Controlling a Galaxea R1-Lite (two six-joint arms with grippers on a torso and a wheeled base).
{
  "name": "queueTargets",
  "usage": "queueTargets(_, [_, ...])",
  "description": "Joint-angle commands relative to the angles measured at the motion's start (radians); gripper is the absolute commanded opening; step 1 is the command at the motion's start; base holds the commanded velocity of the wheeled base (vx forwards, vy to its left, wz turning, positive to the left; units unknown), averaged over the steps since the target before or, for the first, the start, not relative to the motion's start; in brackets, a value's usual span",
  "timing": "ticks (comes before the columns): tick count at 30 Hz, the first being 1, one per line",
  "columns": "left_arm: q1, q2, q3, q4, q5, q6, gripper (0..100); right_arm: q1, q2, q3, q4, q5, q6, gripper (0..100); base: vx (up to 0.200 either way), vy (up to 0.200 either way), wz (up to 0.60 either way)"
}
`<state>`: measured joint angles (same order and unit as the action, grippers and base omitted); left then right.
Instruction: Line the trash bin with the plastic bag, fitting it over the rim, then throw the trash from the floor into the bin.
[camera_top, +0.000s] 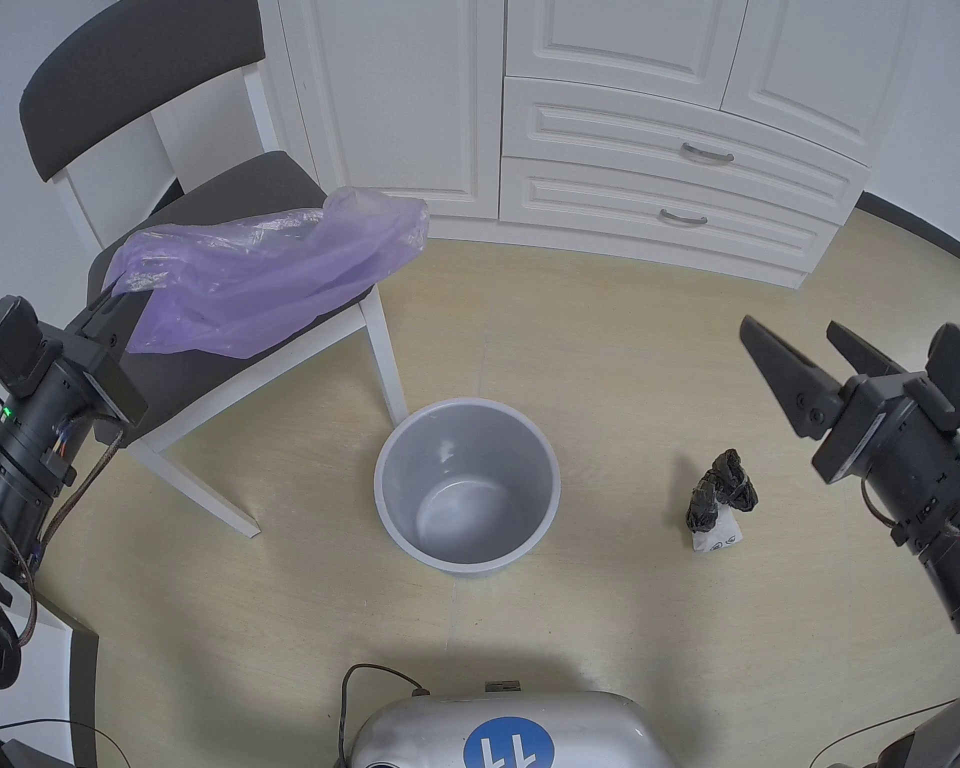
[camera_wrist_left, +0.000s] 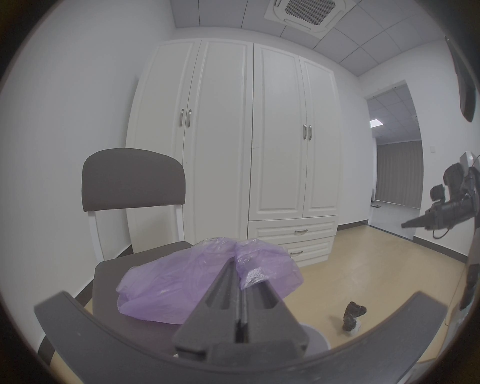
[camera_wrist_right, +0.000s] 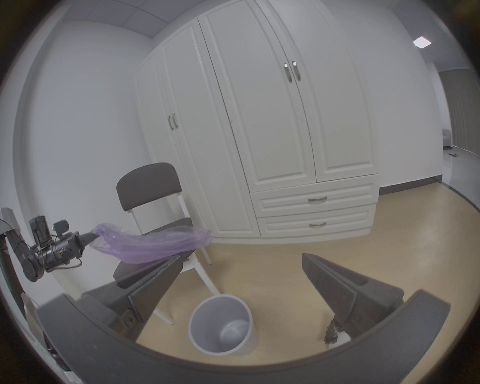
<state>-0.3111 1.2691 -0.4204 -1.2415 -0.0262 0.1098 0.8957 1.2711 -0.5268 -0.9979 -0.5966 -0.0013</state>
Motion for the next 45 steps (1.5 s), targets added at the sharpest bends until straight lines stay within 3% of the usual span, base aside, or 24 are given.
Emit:
queueTargets(1, [-0.077, -0.06, 0.023, 0.0, -0.001, 0.001, 0, 0.02, 0.093, 0.008, 0.004, 0.001, 0.027, 100, 0.0, 0.0, 0.0])
queueTargets(7, [-0.143, -0.113, 0.031, 0.002, -0.001, 0.001, 0, 0.034, 0.162, 0.016, 0.005, 0.009, 0.075, 100, 0.0, 0.0, 0.0])
queueTargets(17, [-0.175, -0.149, 0.037, 0.0, -0.005, 0.002, 0, 0.04, 0.226, 0.024, 0.004, 0.011, 0.109, 100, 0.0, 0.0, 0.0])
queueTargets(23, [-0.255, -0.208, 0.043, 0.043, -0.003, 0.01, 0, 0.037, 0.241, 0.048, 0.004, 0.029, 0.124, 100, 0.0, 0.0, 0.0])
queueTargets(25, [-0.261, -0.214, 0.043, 0.059, -0.003, 0.01, 0, 0.032, 0.246, 0.059, 0.004, 0.04, 0.124, 100, 0.0, 0.0, 0.0])
queueTargets(28, [-0.266, -0.235, 0.038, 0.091, -0.005, 0.01, 0, 0.025, 0.231, 0.157, 0.004, 0.175, 0.112, 100, 0.0, 0.0, 0.0])
queueTargets(30, [-0.266, -0.24, 0.038, 0.093, -0.005, 0.01, 0, 0.023, 0.235, 0.165, 0.002, 0.212, 0.109, 100, 0.0, 0.0, 0.0])
queueTargets(45, [-0.316, -0.261, 0.038, 0.091, -0.005, 0.011, 0, -0.003, 0.346, 0.157, -0.004, 0.216, 0.122, 100, 0.0, 0.0, 0.0])
